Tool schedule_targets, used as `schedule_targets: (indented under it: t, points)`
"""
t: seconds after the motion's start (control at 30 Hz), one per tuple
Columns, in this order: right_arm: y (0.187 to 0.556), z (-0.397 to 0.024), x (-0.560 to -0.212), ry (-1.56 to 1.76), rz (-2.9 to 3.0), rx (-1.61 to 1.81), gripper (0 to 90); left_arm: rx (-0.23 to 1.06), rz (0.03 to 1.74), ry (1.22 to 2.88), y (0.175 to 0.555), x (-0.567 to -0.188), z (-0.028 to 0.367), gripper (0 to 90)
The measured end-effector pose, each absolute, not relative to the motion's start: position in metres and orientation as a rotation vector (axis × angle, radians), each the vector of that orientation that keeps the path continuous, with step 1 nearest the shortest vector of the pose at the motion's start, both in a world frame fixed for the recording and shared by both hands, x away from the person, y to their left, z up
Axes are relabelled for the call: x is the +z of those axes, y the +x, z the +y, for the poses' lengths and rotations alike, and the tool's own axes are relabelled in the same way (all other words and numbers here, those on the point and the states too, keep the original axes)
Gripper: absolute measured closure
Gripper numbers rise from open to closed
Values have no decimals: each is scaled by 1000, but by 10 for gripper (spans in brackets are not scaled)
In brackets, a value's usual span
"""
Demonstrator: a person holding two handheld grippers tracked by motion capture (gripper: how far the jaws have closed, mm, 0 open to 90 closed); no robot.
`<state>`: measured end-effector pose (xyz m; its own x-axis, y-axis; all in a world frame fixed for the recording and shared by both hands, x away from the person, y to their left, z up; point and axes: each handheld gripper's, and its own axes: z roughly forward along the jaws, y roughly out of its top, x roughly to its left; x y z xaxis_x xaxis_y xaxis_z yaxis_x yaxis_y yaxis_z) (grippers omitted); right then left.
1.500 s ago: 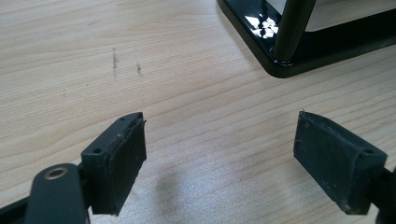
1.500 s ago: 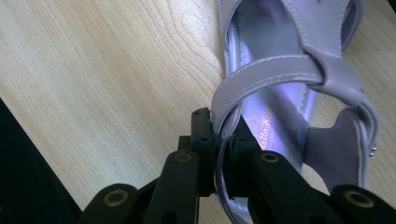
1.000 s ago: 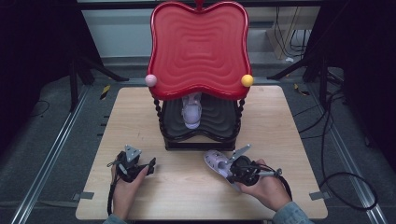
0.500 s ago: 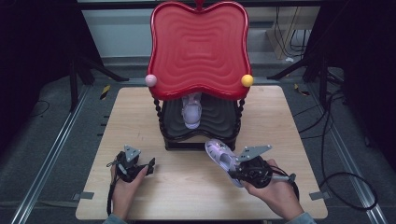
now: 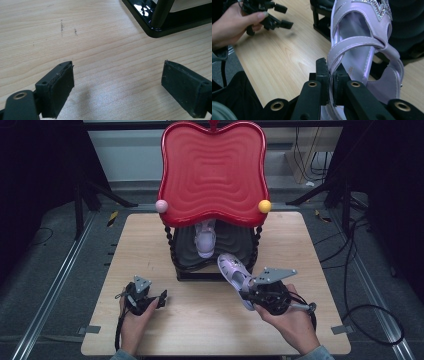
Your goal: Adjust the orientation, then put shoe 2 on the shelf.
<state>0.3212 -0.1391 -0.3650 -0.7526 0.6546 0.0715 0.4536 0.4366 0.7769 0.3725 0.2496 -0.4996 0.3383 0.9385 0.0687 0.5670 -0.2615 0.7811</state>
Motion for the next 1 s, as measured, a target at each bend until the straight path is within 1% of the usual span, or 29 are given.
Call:
schedule_targets:
  t: [0.27,0.37,0.57,1.0]
  points:
    - [324,-128,-353,998,2354,1262,863,720,1317,1941,372,-499,250,104]
    - [333,-124,-351,1043,2285,1300,863,723,1317,1939,372,-499,250,105]
    - [345,-113,-353,1089,2198,1356,863,723,1314,1938,372,-498,251,105]
    - [365,-88,-363,1164,2039,1336,863,726,1304,1940,371,-497,250,106]
